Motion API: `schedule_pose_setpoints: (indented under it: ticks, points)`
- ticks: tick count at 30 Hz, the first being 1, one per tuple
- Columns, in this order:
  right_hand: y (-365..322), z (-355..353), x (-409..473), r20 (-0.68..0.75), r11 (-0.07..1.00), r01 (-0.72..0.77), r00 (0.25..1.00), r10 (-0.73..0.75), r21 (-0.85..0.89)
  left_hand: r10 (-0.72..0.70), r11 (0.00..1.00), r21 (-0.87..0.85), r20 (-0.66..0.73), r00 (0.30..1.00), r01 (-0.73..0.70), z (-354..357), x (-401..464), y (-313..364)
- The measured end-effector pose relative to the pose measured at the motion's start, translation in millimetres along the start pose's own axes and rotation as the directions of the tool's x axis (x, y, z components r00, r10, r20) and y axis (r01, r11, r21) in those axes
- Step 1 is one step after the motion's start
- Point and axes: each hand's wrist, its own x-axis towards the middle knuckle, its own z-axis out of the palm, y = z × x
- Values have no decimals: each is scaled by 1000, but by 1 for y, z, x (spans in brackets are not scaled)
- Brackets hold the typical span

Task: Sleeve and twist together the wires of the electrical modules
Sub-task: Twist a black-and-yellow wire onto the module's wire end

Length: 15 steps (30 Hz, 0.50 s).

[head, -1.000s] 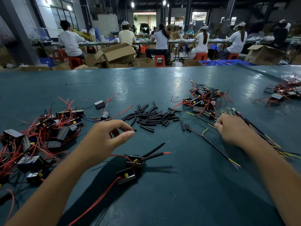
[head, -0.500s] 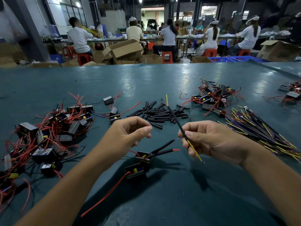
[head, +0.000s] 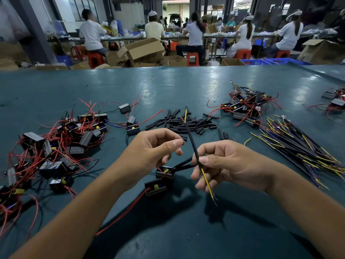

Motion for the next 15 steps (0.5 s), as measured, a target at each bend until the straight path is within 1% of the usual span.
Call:
schedule_pose_setpoints:
  ticks: [4, 10, 15]
  points:
    - [1, 9, 2, -34, 999, 19, 999, -20, -28, -3, 1000, 3, 23, 1000, 3, 7, -1, 0]
    - [3, 17, 4, -49, 998, 39, 998, -41, -40, 12, 999, 29, 42, 999, -13, 7, -3, -1]
    - [5, 20, 4, -10, 998, 26, 1000, -26, -50, 37, 999, 23, 7, 999, -37, 5, -3, 0]
